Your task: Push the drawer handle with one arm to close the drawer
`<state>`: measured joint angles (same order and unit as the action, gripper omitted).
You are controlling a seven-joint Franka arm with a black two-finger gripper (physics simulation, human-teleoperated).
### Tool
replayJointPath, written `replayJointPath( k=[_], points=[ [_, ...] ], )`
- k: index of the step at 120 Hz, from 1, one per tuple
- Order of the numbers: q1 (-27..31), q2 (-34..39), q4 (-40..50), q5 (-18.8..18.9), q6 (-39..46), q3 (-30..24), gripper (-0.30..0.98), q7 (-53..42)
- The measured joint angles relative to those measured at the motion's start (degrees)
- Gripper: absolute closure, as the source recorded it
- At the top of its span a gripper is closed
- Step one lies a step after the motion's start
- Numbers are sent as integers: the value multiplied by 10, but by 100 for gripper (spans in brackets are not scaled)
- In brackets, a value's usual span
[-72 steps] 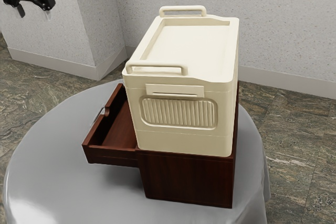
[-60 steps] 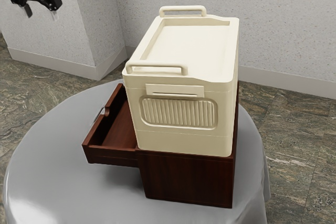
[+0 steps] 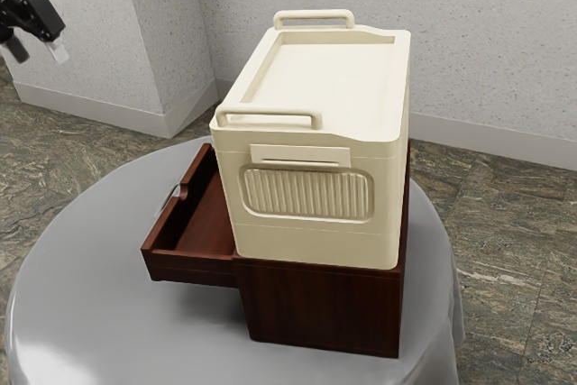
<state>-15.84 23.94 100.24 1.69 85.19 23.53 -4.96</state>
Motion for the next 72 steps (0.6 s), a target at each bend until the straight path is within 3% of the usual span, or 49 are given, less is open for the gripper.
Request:
replayJointPath(
  k=[14,28,52,72],
  points=[
    [97,157,237,10,60,-84,2,4],
    [164,207,361,43,98,-71,2,9],
    [122,52,387,98,221,7,2,18],
    [103,-24,363,127,323,20,2,12]
  ],
)
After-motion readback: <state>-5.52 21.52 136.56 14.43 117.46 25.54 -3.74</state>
